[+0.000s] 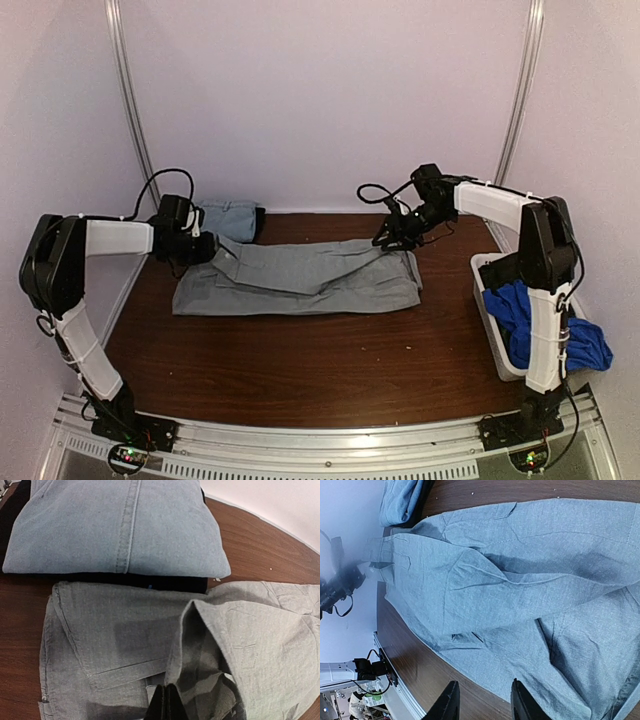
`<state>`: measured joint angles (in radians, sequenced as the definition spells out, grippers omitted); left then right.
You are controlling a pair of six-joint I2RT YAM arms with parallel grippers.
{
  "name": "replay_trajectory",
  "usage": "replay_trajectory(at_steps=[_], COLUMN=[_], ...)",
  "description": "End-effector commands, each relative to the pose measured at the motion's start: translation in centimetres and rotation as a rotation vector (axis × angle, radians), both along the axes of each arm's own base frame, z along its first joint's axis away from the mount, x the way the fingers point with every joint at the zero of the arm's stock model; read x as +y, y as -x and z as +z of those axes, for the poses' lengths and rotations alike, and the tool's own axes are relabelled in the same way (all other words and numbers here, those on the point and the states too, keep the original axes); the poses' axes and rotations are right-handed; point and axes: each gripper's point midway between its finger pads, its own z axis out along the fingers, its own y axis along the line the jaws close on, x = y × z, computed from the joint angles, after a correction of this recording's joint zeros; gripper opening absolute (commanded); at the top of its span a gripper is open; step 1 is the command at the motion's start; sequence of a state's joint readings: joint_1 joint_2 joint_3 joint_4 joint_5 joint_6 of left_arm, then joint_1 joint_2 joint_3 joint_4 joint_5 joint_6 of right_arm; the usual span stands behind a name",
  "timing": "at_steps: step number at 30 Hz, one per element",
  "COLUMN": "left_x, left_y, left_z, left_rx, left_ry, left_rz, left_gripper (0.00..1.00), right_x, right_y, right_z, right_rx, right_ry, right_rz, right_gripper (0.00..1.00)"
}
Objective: Fold and stack the mixed laundry pile
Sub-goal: Smooth out the rectangle-folded shirt at the center of the board.
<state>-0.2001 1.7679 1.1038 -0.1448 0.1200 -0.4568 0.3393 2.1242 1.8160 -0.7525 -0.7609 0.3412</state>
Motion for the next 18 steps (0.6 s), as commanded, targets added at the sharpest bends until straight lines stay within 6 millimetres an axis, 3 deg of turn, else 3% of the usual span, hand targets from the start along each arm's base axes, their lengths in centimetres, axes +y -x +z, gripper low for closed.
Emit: replay_trajectory(at_steps=[1,14,18], left_x=[1.8,4.2,3.9], left_y=[-0.7,0.2,0.0], left_z=[0.8,-1.2,-1.0], left_rx=[-0.021,0.048,0.040], left_ry=[-0.045,-0.076,-0.066], left_rz=[0.044,0.103,0.085], left_gripper=[0.00,0.00,0.00], right_x=[1.2,2.2,2.4], right_y=[-0.2,-0.8,-1.0], right_z=[0.6,0.1,0.0], right_rx=[-0.014,-0.008,-0.006], right_ry=[-0.009,-0.012,-0.010], right_rz=[0.021,0.027,0.025], right_gripper=[0.37,0.37,0.37])
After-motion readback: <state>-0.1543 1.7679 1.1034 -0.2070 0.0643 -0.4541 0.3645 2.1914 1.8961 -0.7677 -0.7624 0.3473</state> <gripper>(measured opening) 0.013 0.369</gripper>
